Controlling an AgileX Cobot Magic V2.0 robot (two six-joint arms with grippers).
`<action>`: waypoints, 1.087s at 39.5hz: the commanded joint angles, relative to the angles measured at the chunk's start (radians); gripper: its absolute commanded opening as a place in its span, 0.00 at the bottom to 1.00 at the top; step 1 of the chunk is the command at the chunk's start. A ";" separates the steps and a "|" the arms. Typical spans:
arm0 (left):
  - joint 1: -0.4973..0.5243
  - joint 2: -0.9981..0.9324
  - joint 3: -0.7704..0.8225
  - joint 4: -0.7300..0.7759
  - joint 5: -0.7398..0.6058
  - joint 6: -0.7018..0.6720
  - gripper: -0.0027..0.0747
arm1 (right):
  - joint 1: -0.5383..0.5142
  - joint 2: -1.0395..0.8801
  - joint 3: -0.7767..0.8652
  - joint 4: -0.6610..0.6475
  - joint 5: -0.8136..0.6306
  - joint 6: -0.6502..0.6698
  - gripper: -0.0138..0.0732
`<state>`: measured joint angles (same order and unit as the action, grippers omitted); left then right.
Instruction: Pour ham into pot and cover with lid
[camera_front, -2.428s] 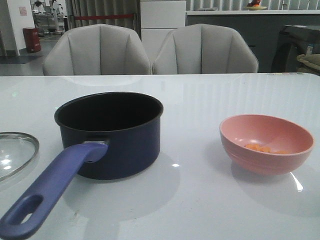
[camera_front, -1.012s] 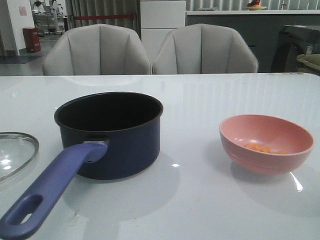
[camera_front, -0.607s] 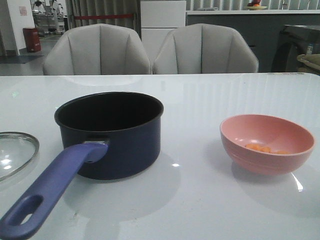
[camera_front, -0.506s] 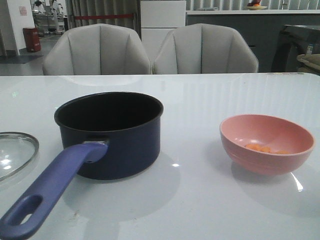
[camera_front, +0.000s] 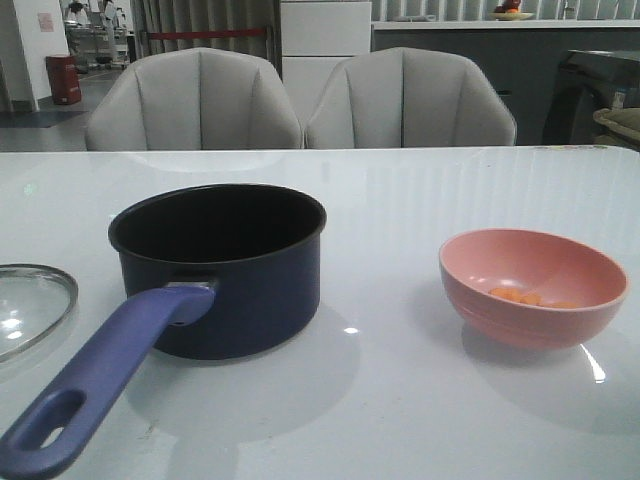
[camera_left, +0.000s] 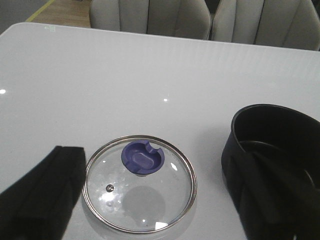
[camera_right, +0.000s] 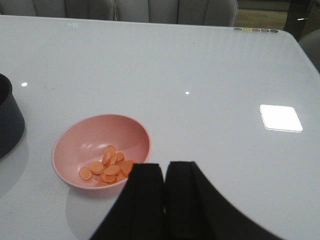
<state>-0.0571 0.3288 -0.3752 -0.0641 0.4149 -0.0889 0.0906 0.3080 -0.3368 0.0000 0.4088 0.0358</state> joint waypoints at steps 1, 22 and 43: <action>-0.005 0.005 -0.027 -0.010 -0.081 0.000 0.83 | -0.002 0.018 -0.038 0.007 -0.063 -0.002 0.32; -0.005 0.005 -0.027 -0.010 -0.081 0.000 0.83 | 0.079 0.164 -0.118 0.039 -0.026 -0.002 0.80; -0.005 0.005 -0.027 -0.010 -0.081 0.000 0.83 | 0.103 0.838 -0.631 0.084 0.369 -0.002 0.80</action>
<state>-0.0571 0.3288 -0.3752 -0.0641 0.4149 -0.0889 0.1986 1.0694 -0.8660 0.0791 0.7494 0.0358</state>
